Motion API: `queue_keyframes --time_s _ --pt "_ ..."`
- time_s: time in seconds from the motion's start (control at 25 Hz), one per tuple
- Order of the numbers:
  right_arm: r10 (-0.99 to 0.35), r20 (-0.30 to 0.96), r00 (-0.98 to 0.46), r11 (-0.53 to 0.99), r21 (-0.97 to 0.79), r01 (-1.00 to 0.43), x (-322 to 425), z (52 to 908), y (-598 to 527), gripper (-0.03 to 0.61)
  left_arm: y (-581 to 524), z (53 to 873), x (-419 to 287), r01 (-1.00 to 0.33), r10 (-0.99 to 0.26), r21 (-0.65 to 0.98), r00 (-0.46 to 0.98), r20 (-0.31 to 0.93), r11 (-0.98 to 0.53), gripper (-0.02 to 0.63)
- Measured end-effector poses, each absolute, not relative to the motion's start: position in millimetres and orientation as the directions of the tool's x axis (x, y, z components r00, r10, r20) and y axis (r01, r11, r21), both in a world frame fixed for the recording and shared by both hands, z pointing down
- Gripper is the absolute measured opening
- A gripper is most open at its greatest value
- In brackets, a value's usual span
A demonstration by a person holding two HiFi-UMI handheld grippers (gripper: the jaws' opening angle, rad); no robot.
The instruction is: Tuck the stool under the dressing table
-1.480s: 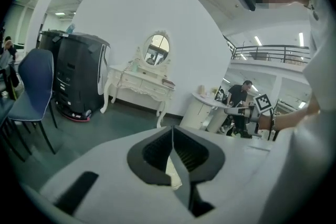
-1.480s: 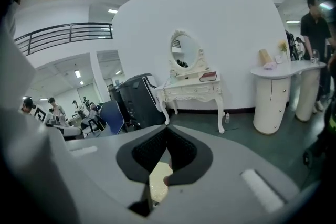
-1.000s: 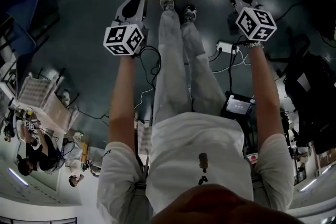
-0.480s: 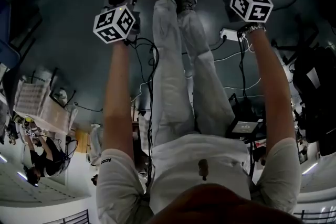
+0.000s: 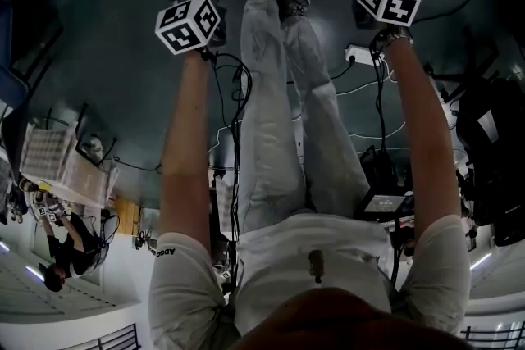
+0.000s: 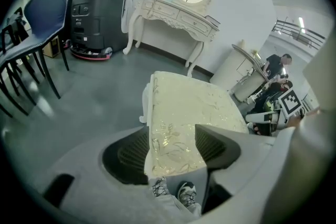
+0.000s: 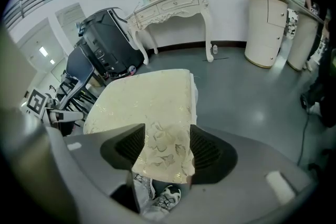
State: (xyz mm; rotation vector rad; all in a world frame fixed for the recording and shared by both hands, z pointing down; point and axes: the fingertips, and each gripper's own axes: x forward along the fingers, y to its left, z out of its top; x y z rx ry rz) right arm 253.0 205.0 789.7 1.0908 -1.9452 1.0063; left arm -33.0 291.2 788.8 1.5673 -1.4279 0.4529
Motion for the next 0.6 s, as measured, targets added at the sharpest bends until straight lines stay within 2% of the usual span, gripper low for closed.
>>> queue_keyframes --time_s 0.24,0.32,0.6 --pt "-0.325 0.856 -0.402 0.310 -0.305 -0.900 249 804 206 0.268 282 799 -26 -0.904 -0.550 0.409 0.280 0.787 0.125 0.278" --pt "-0.325 0.861 -0.390 0.311 -0.293 -0.904 248 803 205 0.264 280 802 -28 -0.909 -0.540 0.389 0.256 0.801 0.146 0.224" --pt "-0.286 0.879 -0.381 0.323 -0.286 -0.902 248 806 200 0.259 272 805 -30 -0.913 -0.522 0.389 0.274 0.808 0.123 0.215"
